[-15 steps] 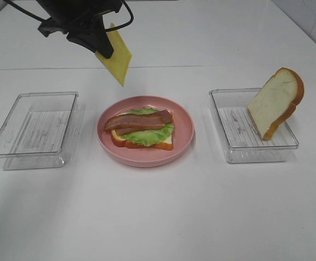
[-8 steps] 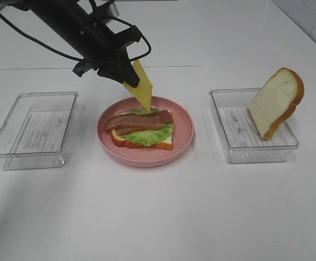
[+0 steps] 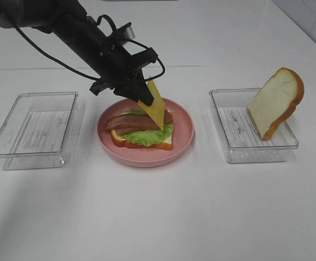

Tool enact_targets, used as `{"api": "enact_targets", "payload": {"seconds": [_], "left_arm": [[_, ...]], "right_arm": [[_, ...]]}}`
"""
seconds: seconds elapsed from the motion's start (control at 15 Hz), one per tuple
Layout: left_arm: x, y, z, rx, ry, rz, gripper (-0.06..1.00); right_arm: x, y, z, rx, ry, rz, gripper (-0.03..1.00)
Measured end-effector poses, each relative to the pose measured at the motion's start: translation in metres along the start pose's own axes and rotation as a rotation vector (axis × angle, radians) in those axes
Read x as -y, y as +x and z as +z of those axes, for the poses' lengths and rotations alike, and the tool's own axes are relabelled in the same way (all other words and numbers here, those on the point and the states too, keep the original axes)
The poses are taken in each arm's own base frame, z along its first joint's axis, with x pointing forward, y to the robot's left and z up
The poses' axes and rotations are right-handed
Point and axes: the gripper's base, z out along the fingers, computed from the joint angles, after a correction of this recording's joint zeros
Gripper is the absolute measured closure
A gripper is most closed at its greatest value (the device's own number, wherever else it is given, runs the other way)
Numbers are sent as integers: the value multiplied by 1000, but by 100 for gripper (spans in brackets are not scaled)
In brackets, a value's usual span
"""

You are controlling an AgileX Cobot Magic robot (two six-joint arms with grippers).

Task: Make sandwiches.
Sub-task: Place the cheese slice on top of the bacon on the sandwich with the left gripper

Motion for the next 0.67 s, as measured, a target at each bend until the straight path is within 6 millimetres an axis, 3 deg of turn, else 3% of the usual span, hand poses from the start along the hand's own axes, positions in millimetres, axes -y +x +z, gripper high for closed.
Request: {"api": "enact_targets", "payload": {"seconds": [0.67], "left_arm": [[-18, 3, 5, -26, -174, -38, 94]], "right_arm": [[0, 0, 0, 0, 0, 0, 5]]}}
